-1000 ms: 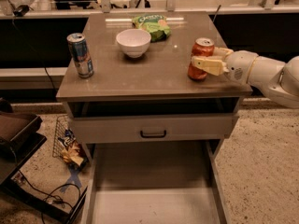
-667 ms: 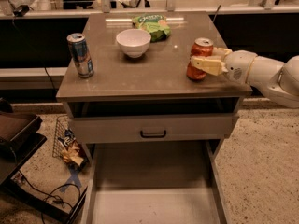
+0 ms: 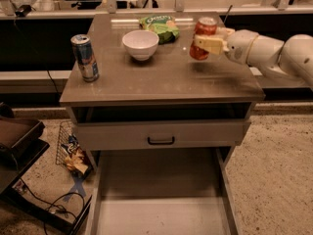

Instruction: Move coke can near green rice chip bag

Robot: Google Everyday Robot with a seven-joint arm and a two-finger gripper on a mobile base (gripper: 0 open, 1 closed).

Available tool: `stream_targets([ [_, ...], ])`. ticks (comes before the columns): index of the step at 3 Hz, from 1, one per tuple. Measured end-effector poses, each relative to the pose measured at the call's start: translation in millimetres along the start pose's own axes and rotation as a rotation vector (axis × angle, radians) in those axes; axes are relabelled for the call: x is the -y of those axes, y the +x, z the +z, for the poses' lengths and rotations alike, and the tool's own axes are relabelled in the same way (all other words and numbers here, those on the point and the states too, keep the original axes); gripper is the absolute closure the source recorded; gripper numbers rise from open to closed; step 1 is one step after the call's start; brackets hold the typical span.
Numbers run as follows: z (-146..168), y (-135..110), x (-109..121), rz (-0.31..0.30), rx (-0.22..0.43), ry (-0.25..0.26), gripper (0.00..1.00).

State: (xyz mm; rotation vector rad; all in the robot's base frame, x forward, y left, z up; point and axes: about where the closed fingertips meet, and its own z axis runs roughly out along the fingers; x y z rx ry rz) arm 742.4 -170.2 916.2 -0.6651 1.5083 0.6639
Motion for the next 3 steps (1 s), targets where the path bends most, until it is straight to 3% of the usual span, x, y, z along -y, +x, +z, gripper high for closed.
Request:
stream_targets([
  [1, 43, -23, 48, -0.031, -0.005, 0.072, 1.0],
  [2, 69, -53, 98, -0.08, -0.017, 0.188, 1.0],
  [3, 77, -65, 142, -0.09, -0.02, 0.295, 1.0],
])
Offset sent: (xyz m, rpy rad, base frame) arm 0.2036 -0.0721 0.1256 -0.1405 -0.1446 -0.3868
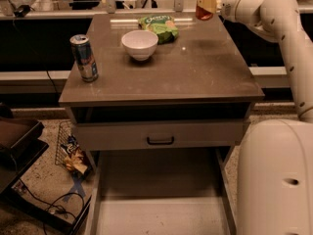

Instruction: Move coke can near green rice chip bag

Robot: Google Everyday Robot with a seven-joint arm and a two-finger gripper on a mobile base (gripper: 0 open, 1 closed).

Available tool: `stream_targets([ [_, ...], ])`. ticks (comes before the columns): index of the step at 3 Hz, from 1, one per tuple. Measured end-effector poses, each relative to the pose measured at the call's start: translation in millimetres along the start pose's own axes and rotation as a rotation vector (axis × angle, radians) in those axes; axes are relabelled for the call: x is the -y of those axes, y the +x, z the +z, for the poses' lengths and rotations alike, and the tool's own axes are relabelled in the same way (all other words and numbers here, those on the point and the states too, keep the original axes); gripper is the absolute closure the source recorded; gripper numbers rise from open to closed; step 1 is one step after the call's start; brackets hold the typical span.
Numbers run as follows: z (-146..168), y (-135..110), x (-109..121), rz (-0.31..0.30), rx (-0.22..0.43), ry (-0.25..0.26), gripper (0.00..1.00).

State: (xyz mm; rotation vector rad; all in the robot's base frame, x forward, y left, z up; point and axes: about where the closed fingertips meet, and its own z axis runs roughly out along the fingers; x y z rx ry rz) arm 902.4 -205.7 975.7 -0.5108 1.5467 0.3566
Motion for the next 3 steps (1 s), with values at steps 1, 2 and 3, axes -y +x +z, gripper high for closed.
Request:
stream_targets([
  [1, 23, 27, 20, 0.05, -0.033, 0.052, 1.0],
  [2, 36, 52, 23, 0.088, -0.068, 0.062, 1.0],
  [3, 42, 87, 24, 0.14, -0.124, 0.063, 1.0],
])
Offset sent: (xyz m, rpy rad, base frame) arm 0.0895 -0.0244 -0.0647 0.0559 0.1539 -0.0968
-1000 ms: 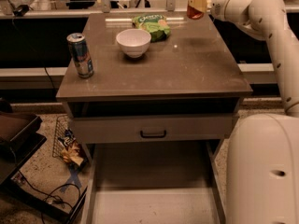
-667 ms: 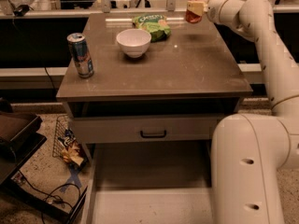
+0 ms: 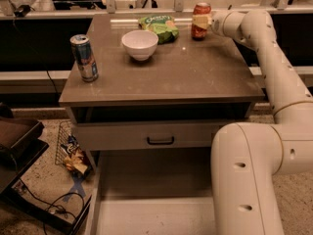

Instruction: Move coke can near green rice chip bag

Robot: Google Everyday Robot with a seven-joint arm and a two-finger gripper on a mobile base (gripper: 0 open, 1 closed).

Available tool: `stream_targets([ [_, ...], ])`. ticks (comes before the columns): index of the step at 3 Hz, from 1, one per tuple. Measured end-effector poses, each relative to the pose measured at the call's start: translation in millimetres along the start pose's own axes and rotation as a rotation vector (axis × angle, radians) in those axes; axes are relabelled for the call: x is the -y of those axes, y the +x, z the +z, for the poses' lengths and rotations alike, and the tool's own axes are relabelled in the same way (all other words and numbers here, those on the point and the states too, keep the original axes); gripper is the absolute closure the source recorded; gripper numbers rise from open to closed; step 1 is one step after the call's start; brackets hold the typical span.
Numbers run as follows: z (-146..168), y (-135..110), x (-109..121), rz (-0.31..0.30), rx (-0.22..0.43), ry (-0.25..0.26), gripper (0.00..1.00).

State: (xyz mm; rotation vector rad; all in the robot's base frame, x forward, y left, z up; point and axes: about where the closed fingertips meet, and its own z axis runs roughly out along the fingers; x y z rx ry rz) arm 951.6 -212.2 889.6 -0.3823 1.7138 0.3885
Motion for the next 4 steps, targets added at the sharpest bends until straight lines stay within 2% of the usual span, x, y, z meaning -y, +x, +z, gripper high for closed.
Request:
stream_targets([
  [1, 2, 1, -2, 0.002, -0.001, -0.003, 0.82],
  [2, 6, 4, -5, 0.004, -0.004, -0.008, 0.51],
  [4, 13, 8, -11, 0.006, -0.01, -0.016, 0.0],
])
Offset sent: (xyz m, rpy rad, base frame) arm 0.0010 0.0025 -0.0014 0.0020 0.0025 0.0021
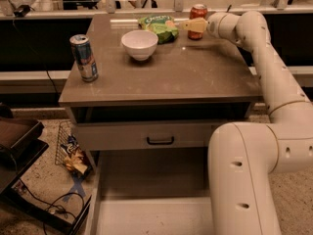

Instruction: Move coke can near green rice chip bag

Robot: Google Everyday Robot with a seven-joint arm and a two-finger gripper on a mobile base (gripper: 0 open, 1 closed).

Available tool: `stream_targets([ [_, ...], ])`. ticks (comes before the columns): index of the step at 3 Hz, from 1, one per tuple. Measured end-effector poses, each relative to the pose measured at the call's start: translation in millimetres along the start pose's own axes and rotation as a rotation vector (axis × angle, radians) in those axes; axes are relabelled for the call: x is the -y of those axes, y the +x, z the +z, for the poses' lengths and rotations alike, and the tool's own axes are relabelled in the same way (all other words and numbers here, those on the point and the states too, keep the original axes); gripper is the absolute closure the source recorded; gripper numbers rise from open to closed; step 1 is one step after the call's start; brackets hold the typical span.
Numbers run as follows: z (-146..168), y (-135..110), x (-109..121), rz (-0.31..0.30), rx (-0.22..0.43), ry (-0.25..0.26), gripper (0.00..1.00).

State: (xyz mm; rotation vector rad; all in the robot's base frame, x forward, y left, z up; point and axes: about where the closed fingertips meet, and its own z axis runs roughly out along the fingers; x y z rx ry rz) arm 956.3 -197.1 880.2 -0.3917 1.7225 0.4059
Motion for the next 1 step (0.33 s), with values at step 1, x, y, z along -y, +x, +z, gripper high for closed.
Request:
stream_targets([
  [1, 0.1, 0.1, -0.1, 0.0, 0.0, 0.0, 0.0],
])
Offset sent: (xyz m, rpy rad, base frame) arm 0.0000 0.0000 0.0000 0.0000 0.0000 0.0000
